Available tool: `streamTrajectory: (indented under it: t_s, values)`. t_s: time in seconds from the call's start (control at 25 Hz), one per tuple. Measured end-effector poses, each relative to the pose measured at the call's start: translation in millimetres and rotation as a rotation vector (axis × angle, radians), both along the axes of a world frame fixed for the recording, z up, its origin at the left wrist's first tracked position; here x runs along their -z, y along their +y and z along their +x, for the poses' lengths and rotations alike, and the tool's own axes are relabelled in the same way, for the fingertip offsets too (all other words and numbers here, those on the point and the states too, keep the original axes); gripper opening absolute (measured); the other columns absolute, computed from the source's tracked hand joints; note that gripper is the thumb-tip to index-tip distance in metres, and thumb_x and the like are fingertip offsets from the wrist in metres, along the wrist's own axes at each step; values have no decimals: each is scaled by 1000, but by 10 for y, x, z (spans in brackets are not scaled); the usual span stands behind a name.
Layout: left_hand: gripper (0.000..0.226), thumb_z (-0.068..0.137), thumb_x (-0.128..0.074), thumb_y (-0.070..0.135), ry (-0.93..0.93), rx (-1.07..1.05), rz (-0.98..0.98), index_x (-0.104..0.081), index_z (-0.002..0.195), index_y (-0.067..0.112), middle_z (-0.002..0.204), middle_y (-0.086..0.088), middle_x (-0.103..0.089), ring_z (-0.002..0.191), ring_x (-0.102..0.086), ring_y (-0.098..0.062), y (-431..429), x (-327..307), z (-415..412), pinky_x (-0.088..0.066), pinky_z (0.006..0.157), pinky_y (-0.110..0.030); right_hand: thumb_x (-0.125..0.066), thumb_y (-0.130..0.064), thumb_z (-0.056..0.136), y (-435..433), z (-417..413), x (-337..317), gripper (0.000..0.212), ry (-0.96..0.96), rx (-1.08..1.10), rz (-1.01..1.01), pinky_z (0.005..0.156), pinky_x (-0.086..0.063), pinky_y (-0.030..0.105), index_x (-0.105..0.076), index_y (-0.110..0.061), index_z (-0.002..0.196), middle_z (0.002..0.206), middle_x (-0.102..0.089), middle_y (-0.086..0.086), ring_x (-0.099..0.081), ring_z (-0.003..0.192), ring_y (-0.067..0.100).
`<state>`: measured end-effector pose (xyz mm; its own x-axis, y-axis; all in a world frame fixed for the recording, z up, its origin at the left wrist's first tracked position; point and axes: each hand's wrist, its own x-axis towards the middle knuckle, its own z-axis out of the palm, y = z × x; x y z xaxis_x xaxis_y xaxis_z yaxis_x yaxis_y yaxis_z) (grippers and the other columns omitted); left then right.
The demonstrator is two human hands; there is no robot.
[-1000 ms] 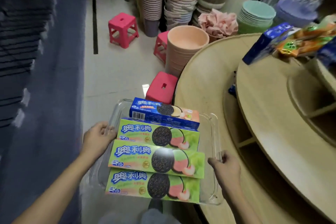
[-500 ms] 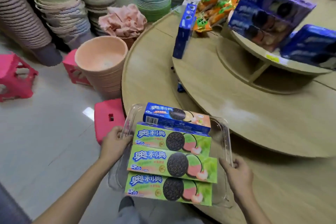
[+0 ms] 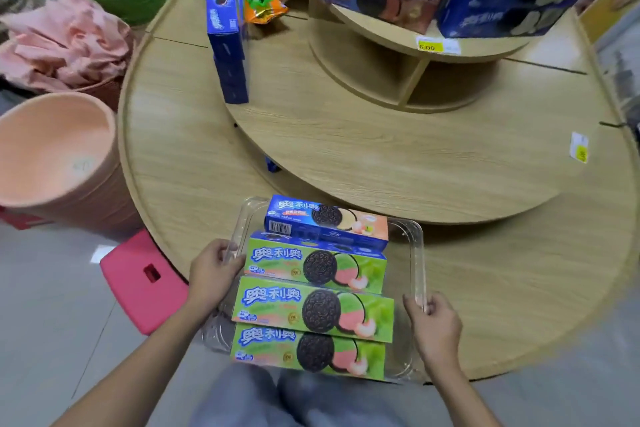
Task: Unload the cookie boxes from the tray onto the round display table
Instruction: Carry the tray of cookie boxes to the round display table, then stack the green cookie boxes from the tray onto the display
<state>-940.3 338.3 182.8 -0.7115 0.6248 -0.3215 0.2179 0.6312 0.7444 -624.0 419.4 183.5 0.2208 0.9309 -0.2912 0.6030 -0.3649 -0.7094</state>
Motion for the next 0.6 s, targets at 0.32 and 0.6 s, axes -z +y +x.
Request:
streamTrajectory:
  t_s: [0.32, 0.6]
  values:
    - [19, 79, -61, 5, -50, 113, -78, -61, 98, 4, 86, -9, -66, 78, -59, -25, 268, 103, -198, -39, 68, -31, -67, -13, 79, -60, -124, 66, 45, 30, 117, 8, 47, -25, 24, -30, -17, 55, 51, -31, 1, -33, 46, 9]
    - [27, 77, -63, 30, -137, 222, -201, -59, 97, 12, 88, -5, -63, 87, -61, -29, 262, -24, -372, -39, 69, -32, -63, -20, 84, -108, -192, -175, 12, -175, 69, 58, 60, -30, 27, -55, -11, 85, 82, -51, 4, -44, 68, 20]
